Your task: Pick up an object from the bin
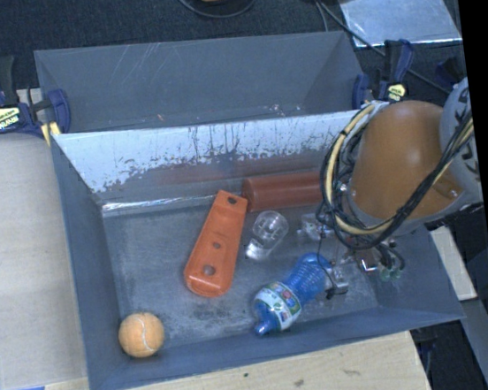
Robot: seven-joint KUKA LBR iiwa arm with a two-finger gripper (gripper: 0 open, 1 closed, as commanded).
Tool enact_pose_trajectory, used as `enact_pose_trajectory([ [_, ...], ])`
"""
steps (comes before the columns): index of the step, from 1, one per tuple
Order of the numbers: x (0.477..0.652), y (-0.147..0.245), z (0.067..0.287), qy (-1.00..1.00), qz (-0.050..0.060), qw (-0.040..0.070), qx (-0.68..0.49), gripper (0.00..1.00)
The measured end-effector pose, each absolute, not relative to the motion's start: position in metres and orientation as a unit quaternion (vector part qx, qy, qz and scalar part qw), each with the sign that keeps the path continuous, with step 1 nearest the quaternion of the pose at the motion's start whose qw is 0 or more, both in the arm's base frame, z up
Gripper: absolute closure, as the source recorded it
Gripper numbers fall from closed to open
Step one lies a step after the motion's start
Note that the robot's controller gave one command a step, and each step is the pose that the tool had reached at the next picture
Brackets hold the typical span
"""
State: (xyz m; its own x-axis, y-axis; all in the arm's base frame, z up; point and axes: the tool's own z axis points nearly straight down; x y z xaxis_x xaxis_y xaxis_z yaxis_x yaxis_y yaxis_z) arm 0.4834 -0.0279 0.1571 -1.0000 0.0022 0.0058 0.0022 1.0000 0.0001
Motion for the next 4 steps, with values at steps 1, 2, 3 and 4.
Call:
enact_pose_trajectory([
  [1, 0.485, -0.028, 0.161, -1.0, 0.0, -0.001, 0.0, 0.0],
  [2, 0.498, -0.001, 0.081, -0.997, 0.0, 0.001, 0.077, 0.0],
  [3, 0.493, -0.008, 0.07, -0.999, 0.0, -0.001, 0.053, 1.0],
  [4, 0.493, -0.008, 0.07, -0.999, 0.0, -0.001, 0.053, 1.0],
])
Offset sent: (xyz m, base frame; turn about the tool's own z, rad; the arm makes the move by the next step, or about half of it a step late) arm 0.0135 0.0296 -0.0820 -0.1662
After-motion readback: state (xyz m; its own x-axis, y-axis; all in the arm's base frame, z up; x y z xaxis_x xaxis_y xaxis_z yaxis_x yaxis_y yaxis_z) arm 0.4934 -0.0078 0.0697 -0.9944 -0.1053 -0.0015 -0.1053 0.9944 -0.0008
